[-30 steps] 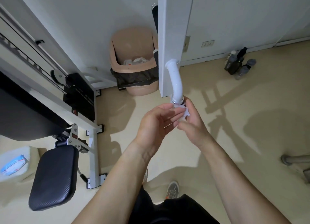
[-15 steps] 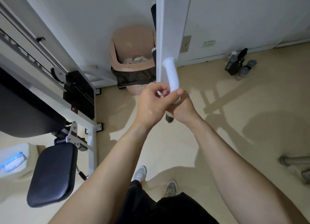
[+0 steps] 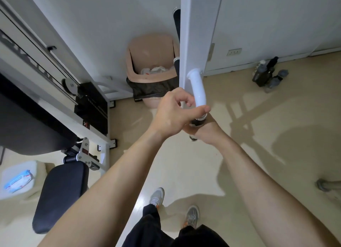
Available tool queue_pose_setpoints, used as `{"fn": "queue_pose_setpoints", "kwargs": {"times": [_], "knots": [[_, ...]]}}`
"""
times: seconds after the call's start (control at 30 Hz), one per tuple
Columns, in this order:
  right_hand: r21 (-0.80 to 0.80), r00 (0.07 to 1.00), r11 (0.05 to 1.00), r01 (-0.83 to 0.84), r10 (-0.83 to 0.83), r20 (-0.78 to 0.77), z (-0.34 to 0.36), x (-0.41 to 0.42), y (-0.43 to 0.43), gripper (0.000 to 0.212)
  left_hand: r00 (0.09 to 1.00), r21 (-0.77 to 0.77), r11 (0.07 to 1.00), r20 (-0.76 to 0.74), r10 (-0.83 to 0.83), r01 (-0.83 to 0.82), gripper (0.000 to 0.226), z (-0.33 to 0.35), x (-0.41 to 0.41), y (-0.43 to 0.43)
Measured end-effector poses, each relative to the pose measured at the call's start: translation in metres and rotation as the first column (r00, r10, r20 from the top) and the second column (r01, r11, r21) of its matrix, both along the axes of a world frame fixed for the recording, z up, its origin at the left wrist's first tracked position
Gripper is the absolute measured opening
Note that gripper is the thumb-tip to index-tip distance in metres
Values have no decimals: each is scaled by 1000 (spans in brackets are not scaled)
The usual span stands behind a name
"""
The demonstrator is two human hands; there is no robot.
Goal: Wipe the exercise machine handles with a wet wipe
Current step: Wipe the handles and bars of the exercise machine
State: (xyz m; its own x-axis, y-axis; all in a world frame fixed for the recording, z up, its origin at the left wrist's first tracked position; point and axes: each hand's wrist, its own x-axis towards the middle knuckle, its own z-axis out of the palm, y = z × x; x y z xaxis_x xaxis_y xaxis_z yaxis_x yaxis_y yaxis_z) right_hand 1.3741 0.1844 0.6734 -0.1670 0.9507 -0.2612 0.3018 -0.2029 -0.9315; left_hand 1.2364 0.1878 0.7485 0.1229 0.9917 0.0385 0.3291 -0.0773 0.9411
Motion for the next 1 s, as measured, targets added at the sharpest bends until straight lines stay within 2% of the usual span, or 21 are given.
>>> {"fn": "queue_pose_setpoints", "kwargs": {"times": [0.07, 0.13, 0.17, 0.23, 0.3, 0.33, 0.43, 0.5, 0.57, 0.67, 0.73, 0.77, 0.83, 0.9, 1.0], "knots": [[54, 994, 998, -34, 39, -98, 24, 3, 3, 19, 1000, 18, 1000, -13, -10, 10, 36, 0, -1, -1], [135, 973, 977, 164, -138, -185, 21, -9, -2, 31, 999, 28, 999, -37, -23, 24, 35, 1, 2, -1], [157, 948, 943, 295, -268, -169, 12, -18, -8, 38, 999, 29, 999, -34, -29, 30, 36, 1, 3, 0], [119, 873, 872, 475, -449, -191, -22, -28, -16, 36, 999, 17, 999, -22, -35, 36, 40, 2, 5, 3], [-9, 830, 847, 531, -522, -194, -56, -28, -17, 33, 998, -3, 998, -34, -60, 60, 42, 3, 5, 6], [-36, 848, 859, 510, -509, -146, -63, -25, -16, 36, 997, -11, 998, -34, -67, 67, 43, 3, 4, 8], [-19, 957, 956, 291, -291, 14, -56, -12, -8, 37, 998, -48, 997, -9, -65, 65, 42, 4, 1, 9], [13, 985, 986, 168, -168, -36, -26, -4, -2, 35, 998, -52, 997, 8, -58, 58, 39, 2, 0, 8], [79, 986, 990, 120, -109, -127, 3, 0, 1, 28, 998, -55, 997, 32, -56, 58, 35, -2, 1, 6], [228, 939, 926, 300, -243, -245, 21, -13, -6, 20, 997, -52, 997, 61, -54, 58, 32, -3, 6, 4], [221, 865, 857, 466, -388, -319, 2, -24, -10, 19, 995, -51, 997, 84, -61, 65, 32, -7, 8, 5], [216, 852, 837, 503, -438, -286, -14, -26, -12, 21, 993, -52, 997, 100, -57, 63, 32, -8, 8, 5], [153, 869, 856, 493, -475, -142, -38, -21, -13, 28, 991, -56, 996, 120, -59, 66, 32, -10, 9, 9], [50, 914, 912, 407, -406, -24, -46, -14, -15, 35, 993, -71, 996, 108, -54, 62, 31, -11, 7, 8], [15, 960, 960, 278, -278, -20, -24, -11, -10, 35, 991, -78, 995, 125, -56, 66, 33, -9, 4, 9]]}}
